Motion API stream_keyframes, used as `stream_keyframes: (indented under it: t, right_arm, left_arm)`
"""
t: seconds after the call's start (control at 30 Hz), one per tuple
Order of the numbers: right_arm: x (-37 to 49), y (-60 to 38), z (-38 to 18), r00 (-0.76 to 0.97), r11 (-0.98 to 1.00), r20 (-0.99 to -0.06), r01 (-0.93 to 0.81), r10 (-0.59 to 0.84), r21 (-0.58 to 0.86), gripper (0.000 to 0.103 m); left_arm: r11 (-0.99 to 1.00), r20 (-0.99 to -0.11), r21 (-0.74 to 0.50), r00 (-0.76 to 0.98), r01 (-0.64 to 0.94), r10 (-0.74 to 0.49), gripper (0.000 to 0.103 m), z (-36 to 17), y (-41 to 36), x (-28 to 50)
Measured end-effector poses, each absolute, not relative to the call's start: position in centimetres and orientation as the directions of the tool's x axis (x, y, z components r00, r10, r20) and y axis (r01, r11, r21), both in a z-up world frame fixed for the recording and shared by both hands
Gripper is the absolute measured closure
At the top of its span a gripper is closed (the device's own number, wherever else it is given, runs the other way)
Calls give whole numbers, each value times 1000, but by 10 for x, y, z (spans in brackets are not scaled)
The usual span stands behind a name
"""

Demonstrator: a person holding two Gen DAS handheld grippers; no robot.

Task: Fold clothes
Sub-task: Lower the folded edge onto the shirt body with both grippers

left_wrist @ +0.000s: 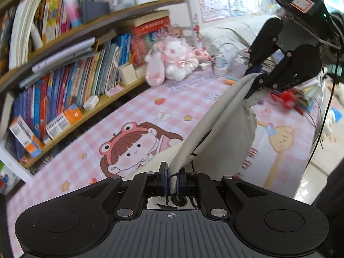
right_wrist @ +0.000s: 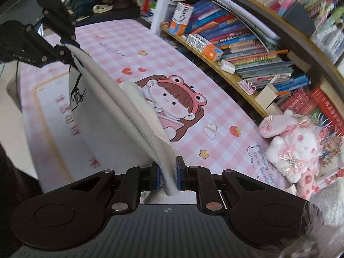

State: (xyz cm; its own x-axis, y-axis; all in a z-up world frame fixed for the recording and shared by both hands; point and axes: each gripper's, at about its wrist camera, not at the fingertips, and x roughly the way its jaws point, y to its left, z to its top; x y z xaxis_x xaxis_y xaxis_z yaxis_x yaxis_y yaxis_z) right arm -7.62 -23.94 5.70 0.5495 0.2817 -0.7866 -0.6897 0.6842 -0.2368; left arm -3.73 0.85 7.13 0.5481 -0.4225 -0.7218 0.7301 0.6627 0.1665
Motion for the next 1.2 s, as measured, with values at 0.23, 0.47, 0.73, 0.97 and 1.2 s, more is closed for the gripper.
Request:
stream_keyframes:
  t: [0.23, 0.47, 0.73, 0.97, 1.2]
  right_arm:
    - [-1, -232, 32, 485, 696, -829, -697, 278, -174, 89]
    - [76, -226, -6, 395, 707, -877, -700, 273, -95, 87]
    - [110, -272, -45, 516, 945, -833, -327, 200, 24, 71]
    - [45, -299, -26, 561, 911, -736, -85, 379, 404, 72]
    - [22, -280, -53, 566, 906, -758, 46, 324, 422, 96]
  left_arm:
    - [717, -763, 47, 488, 696, -424, 93, 46, 22, 43]
    - [748, -807, -7, 438, 664, -396, 77, 5, 32, 113]
    - [903, -708, -217, 577, 370, -407, 62, -17, 107, 133]
    - [814, -590, -523, 582, 251, -559, 62, -29, 123, 79]
    - [806, -621, -545, 535, 232, -573, 100, -43, 98, 80]
